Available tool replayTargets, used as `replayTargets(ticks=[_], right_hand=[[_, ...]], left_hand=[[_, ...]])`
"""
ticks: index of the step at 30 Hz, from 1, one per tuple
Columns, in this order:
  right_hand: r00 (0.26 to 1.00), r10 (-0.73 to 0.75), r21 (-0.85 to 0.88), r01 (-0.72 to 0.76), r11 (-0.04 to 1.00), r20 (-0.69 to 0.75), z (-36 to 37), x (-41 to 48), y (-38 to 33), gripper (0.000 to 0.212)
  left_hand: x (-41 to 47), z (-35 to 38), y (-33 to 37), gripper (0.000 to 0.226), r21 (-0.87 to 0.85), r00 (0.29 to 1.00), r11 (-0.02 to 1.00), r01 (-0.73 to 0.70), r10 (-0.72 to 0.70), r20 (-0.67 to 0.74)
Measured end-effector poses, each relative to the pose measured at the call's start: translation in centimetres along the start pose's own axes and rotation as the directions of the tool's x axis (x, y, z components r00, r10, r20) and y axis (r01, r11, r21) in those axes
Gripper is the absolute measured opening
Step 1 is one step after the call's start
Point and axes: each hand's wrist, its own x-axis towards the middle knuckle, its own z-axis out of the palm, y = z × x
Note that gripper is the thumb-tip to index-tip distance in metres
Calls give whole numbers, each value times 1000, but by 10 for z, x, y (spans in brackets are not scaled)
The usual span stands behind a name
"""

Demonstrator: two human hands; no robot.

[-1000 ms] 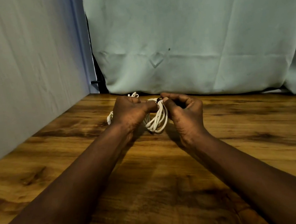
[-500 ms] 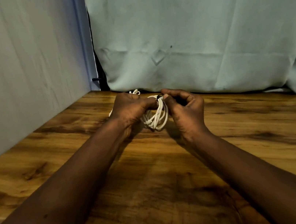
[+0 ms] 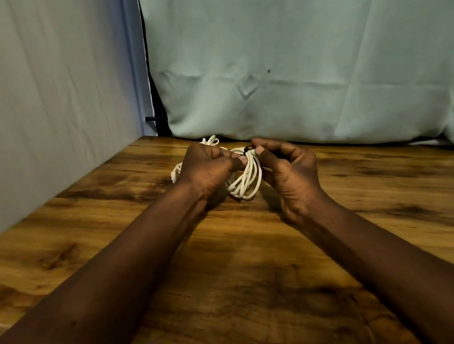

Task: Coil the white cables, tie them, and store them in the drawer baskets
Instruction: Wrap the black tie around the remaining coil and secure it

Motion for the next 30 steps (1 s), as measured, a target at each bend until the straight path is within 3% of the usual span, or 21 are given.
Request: replayTargets(ticks=[5, 13, 19, 22, 26, 30], right_hand=[[997, -46, -21, 48, 999, 67, -1, -4, -4, 16], [985, -52, -28, 57, 998, 163, 4, -7, -1, 28], [996, -56, -140, 66, 988, 72, 4, -2, 0, 38], [989, -117, -249, 136, 959, 90, 3, -1, -2, 39], [926, -292, -461, 372, 805, 237, -4, -1, -11, 42], [853, -370, -531, 519, 670, 367, -10, -3, -23, 55]], left_hand=[[0, 2, -3, 11, 94, 997, 996, -9, 16, -76], [5, 4, -9, 16, -40, 995, 996, -73, 70, -73], [9, 5, -11, 15, -84, 977, 985, -150, 134, -166], [5, 2, -7, 8, 70, 946, 964, -258, 267, -183], [4, -11, 0, 11, 278, 863, 835, -474, 503, -40], [0, -21, 5, 11, 343, 794, 723, -600, 592, 139]])
